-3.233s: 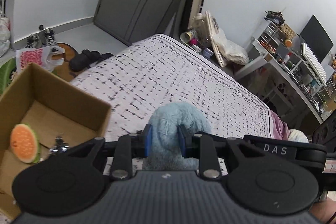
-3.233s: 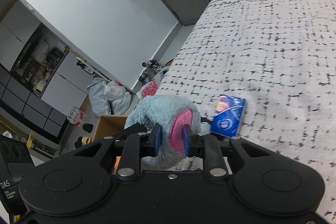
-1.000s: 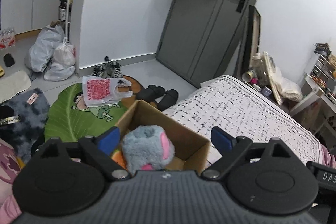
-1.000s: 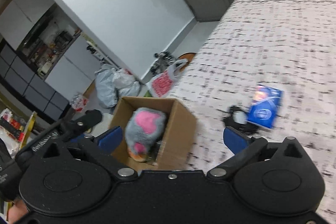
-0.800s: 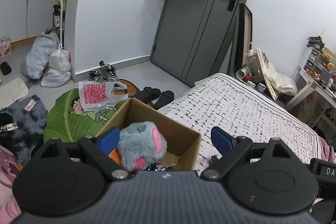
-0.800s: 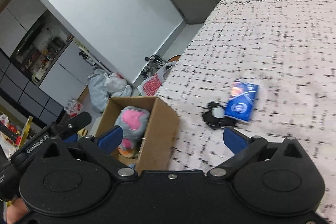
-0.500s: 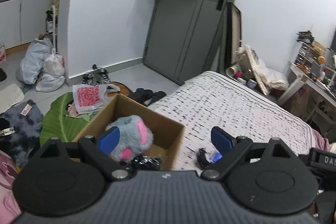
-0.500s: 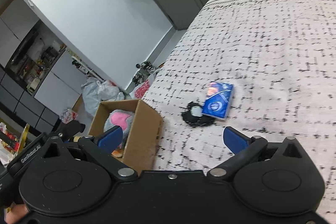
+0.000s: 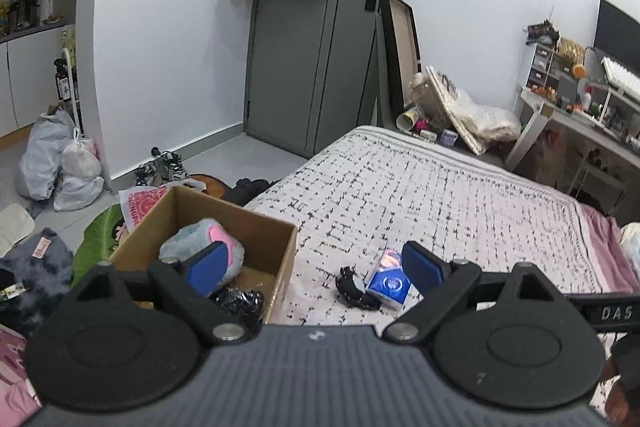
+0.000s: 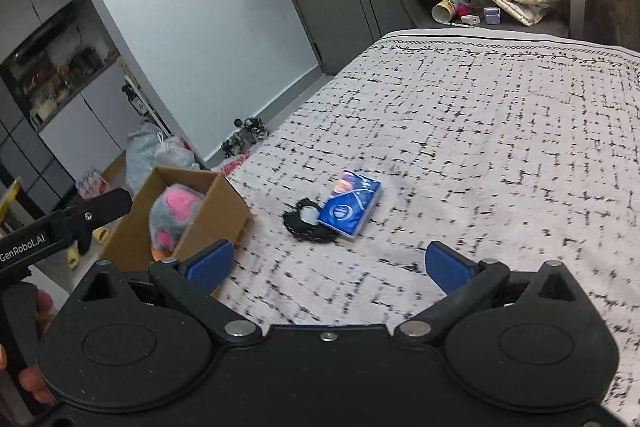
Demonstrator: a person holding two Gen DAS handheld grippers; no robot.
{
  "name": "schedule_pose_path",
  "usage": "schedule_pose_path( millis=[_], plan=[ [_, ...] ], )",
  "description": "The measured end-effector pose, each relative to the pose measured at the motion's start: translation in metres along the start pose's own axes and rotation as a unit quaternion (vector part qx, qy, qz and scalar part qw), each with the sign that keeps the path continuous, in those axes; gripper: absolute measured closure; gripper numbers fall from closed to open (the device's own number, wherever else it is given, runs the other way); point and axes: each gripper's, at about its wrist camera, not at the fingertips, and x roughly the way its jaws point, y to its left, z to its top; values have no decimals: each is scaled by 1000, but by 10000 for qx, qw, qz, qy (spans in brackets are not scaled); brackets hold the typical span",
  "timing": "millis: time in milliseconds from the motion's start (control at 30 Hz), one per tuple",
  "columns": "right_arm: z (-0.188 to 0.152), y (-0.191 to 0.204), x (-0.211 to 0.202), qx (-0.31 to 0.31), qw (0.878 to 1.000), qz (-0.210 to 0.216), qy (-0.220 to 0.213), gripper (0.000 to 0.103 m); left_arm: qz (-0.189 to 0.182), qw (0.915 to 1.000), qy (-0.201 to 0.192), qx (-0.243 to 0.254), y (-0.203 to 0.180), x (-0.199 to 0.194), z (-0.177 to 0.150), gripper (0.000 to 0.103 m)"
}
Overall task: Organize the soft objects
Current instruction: 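Move both tools back over the bed toward the blue tissue pack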
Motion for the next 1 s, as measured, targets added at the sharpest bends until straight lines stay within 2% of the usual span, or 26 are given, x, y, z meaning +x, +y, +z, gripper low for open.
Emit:
schedule_pose_path(
  millis=[167,300,500,800,1000],
  plan=[
    [1,-11,-3,-95,9999,-106,-18,0,-101,9998,172,4,-6,4,-10,10],
    [1,-16,-3,-246,9994,-234,-70,0,-50,9994,294,200,-19,8,-16,10],
    [1,-24,6,-374,9988,-292,74,0,-101,9969,719,287,-36,21,-26,10],
    [4,-46,27,-36,9997,-28,256,2,-9,9948,892,502,-56,48,-31,11],
    [14,-62,50,314,9986,211,371,13,68,9938,959,551,-65,73,-33,13]
  ],
)
